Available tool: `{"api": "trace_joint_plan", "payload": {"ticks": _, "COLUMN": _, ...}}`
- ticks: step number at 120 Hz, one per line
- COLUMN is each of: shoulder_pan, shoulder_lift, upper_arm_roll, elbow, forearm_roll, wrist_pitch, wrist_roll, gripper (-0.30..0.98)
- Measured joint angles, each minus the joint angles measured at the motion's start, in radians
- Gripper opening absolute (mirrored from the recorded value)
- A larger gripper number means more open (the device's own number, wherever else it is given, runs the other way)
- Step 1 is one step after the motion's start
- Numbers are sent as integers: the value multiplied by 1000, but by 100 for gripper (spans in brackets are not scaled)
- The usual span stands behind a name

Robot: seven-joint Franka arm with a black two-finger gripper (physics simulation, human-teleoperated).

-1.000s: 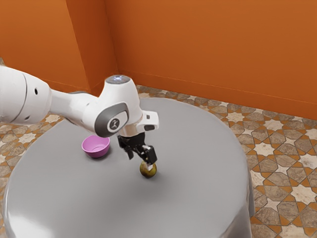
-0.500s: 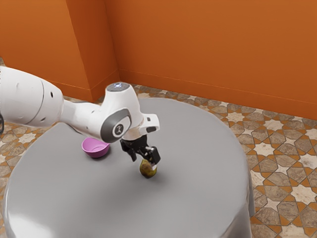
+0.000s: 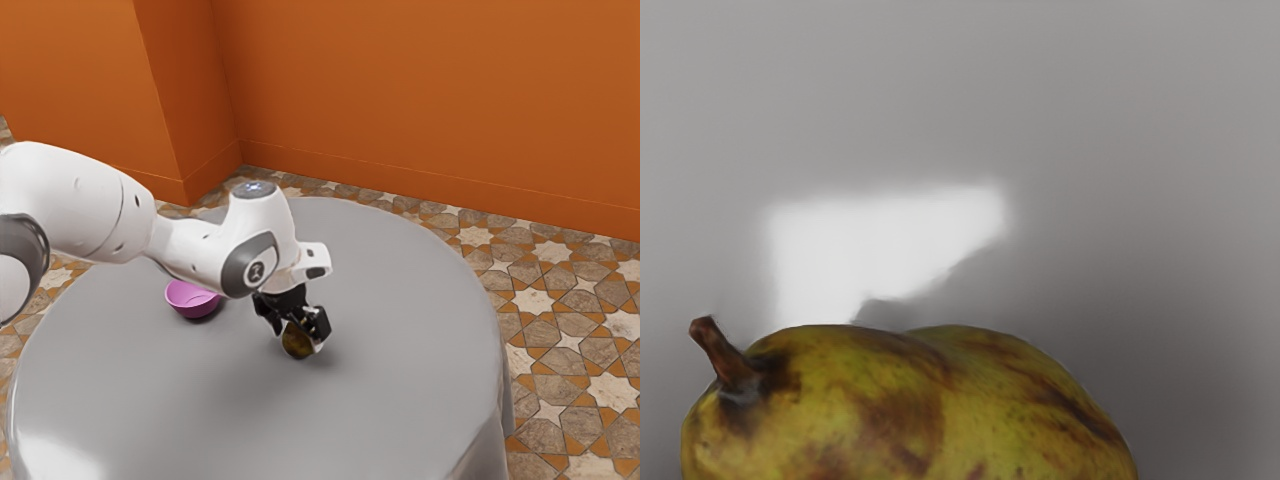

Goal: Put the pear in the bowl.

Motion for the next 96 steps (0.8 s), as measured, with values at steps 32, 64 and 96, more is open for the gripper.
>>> {"api": "trace_joint_plan", "payload": {"ticks": 32, "shoulder_pan": 6, "shoulder_lift": 24, "upper_arm_roll": 0, "elbow": 4, "forearm_roll": -4, "wrist_pitch": 1, "wrist_roll": 0, "gripper": 68}}
{"api": "trace_joint_plan", "payload": {"ticks": 64, "shoulder_pan": 8, "shoulder_lift": 25, "upper_arm_roll": 0, "elbow": 18, "forearm_roll": -4, "wrist_pitch": 1, "wrist_roll": 0, "gripper": 46}}
{"api": "trace_joint_plan", "payload": {"ticks": 96, "shoulder_pan": 9, "shoulder_lift": 30, "upper_arm_roll": 0, "elbow": 20, "forearm_roll": 3, "wrist_pitch": 2, "wrist_roll": -7, "gripper": 40}}
